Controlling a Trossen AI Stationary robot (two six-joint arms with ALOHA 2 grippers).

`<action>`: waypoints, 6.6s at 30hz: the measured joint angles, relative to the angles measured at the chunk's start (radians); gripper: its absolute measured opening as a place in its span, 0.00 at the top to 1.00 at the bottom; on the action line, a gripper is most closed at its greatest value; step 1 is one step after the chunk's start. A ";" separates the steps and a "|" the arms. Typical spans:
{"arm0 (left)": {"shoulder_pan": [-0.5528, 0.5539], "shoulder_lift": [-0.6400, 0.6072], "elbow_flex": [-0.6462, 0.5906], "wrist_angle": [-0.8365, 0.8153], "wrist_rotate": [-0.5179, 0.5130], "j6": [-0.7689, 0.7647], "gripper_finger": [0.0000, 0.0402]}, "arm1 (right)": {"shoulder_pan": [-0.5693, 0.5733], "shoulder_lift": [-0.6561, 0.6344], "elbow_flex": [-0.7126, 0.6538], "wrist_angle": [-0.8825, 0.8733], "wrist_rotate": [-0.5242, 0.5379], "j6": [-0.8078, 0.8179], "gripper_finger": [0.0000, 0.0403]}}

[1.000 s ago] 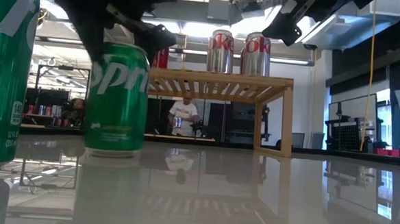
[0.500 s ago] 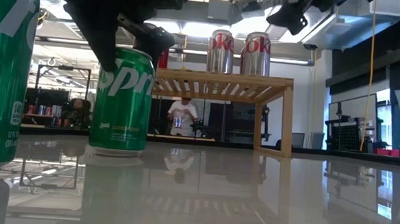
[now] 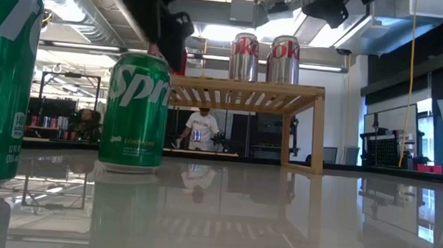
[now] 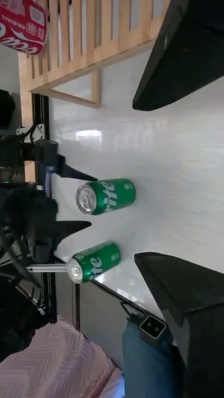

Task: Place canned beverage on shelf
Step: Put the top green soda can on the shelf

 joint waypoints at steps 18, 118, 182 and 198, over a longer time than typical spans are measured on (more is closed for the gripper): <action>-0.050 -0.001 0.069 -0.081 0.007 -0.253 0.07 | 0.000 0.000 0.000 -0.032 -0.020 0.000 0.04; -0.055 -0.001 -0.168 0.166 0.011 0.022 0.24 | 0.000 0.000 0.000 -0.067 -0.019 -0.002 0.04; -0.055 -0.001 -0.168 0.167 -0.043 -0.016 0.11 | 0.000 0.000 0.000 -0.070 -0.019 -0.002 0.04; -0.055 0.000 -0.065 0.156 -0.052 -0.027 0.11 | 0.000 0.000 0.000 -0.072 -0.019 -0.002 0.04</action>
